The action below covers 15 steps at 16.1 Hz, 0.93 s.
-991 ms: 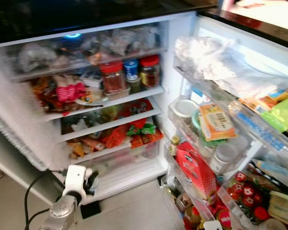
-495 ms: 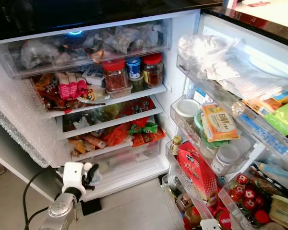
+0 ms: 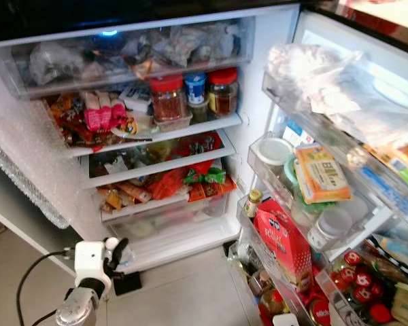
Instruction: Restocking fridge
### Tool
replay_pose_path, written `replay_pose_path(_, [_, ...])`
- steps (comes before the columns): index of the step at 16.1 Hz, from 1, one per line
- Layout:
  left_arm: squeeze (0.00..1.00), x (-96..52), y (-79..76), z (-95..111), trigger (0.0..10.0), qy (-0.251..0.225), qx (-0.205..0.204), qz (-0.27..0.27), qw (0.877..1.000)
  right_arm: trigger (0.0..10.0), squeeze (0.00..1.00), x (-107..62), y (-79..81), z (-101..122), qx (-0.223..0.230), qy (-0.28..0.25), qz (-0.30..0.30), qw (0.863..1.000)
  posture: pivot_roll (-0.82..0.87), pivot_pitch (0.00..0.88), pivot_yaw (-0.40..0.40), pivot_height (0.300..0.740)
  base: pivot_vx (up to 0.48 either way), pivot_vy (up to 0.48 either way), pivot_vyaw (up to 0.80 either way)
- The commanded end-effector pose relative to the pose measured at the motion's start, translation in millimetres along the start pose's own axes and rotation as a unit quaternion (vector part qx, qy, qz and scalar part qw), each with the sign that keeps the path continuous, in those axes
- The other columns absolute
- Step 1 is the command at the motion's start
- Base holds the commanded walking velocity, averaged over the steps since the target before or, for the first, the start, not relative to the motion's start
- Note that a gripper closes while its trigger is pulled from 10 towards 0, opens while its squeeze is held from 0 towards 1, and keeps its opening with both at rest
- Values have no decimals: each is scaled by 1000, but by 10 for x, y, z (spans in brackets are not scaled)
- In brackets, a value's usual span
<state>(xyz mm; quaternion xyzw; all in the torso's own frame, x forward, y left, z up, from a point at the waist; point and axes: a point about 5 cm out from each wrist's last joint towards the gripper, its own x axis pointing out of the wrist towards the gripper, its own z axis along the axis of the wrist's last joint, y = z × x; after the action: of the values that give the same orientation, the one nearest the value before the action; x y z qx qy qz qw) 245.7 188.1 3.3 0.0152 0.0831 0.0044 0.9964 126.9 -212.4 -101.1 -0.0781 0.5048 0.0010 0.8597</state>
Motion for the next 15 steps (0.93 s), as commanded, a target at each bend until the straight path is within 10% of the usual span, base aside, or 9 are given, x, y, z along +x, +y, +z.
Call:
replay_pose_path(1, [0, -24, -48, -21, 10000, 7, -9, -5, 1000, 10000, 0, -8, -10, -23, -1, -1, -3, 1000, -65, 81, -7, 740, 0, 0, 0])
replay_pose_path(15, [0, 135, -62, 154, 10000, 1, 31, -62, 998, 10000, 0, 14, 134, 44, 31, -12, 0, 999, -80, 35, 90, 740, 167, 0, 0])
